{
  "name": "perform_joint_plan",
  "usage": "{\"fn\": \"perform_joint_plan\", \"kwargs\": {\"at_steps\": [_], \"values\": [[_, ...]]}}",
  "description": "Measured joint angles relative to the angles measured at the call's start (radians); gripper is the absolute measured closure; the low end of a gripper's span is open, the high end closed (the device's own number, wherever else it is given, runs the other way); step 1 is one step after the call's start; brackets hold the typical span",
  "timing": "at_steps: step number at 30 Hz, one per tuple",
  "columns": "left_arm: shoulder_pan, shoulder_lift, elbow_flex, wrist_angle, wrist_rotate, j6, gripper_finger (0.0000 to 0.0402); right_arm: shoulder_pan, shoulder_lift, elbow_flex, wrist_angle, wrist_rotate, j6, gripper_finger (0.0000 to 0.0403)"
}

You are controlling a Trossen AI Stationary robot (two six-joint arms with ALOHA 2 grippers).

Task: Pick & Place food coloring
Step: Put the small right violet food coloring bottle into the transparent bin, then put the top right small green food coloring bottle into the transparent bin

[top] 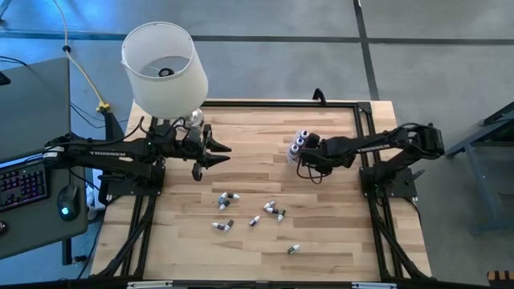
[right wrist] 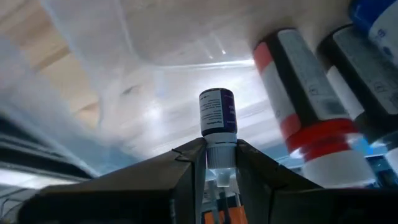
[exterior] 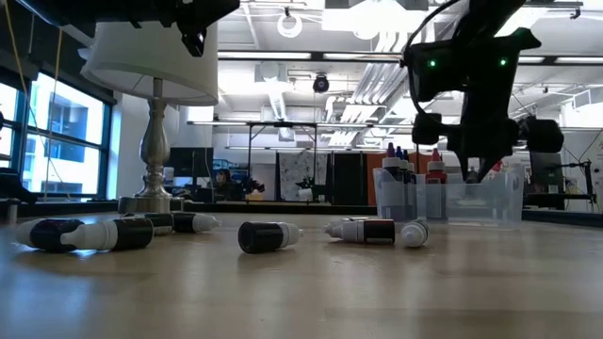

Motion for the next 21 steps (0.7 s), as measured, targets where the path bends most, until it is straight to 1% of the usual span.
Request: {"fn": "perform_joint_plan", "kwargs": {"at_steps": [5, 13, 18, 21], "values": [[0.000, 0.000, -0.001, -0.001, 0.001, 0.000, 0.0270, 0.000, 0.000, -0.014, 0.065, -0.009, -0.001, 0.0333], [0.000, 0.000, -0.001, -0.001, 0.001, -0.001, 0.0270, 0.000, 0.000, -0.015, 0.069, -0.060, 0.032, 0.0313], [0.000, 0.000, -0.001, -0.001, 0.001, -0.002, 0.0270, 0.000, 0.000, -0.015, 0.074, -0.116, 0.071, 0.0299], [0.000, 0.000, -0.001, -0.001, 0.001, -0.002, 0.0270, 0.000, 0.000, -0.015, 0.078, -0.111, 0.091, 0.0294]]}}
